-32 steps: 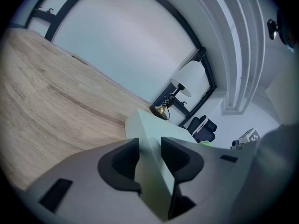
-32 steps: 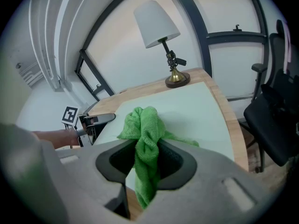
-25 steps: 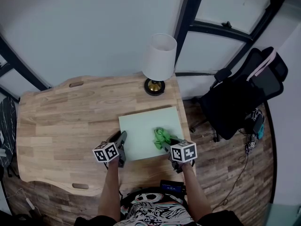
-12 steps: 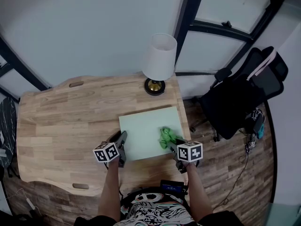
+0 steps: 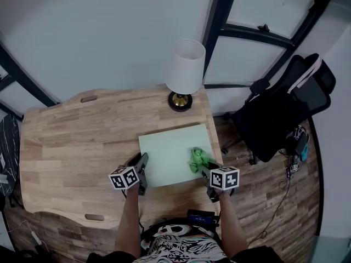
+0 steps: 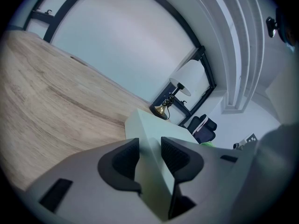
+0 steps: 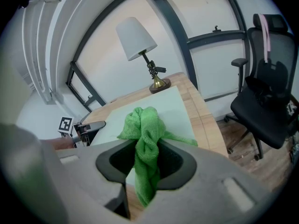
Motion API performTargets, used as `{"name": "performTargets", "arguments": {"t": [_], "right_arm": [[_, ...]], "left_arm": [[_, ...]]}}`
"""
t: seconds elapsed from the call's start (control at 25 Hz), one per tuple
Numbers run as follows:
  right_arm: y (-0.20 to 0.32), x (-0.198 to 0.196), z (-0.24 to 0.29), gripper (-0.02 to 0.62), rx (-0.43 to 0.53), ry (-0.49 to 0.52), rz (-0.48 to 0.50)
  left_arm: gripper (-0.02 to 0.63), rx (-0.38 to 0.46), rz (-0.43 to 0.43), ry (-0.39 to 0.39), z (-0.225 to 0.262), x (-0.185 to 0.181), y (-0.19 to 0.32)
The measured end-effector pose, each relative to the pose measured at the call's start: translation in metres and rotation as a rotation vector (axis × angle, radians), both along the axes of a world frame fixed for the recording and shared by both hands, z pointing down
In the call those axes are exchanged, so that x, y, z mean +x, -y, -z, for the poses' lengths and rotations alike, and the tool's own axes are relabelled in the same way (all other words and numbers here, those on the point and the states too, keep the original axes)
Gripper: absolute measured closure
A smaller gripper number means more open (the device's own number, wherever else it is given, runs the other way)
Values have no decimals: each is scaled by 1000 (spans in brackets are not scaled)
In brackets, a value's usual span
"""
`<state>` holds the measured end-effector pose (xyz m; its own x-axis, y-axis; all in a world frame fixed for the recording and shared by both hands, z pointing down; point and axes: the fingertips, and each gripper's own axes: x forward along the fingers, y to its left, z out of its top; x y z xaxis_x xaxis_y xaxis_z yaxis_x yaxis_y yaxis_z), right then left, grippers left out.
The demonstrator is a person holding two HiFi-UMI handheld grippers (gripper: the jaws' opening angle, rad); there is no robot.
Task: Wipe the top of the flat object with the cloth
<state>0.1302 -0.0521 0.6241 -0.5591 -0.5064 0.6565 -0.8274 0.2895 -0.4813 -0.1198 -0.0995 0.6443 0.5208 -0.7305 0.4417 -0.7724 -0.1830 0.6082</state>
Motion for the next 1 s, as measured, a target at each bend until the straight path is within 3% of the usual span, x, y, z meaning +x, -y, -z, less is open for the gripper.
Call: {"name": "performTargets", "arguments": {"t": [0.44, 0.68, 1.0], "right_arm": [[-1, 21, 2, 480, 8, 10, -70], [0, 18, 0, 480, 53, -161, -21], [9, 21, 2, 480, 48, -185, -23]], "left_arm": [[460, -3, 2, -6, 0, -1, 0], [462, 1, -2, 17, 0, -1, -1], [460, 2, -15, 21, 2, 2, -1]]}}
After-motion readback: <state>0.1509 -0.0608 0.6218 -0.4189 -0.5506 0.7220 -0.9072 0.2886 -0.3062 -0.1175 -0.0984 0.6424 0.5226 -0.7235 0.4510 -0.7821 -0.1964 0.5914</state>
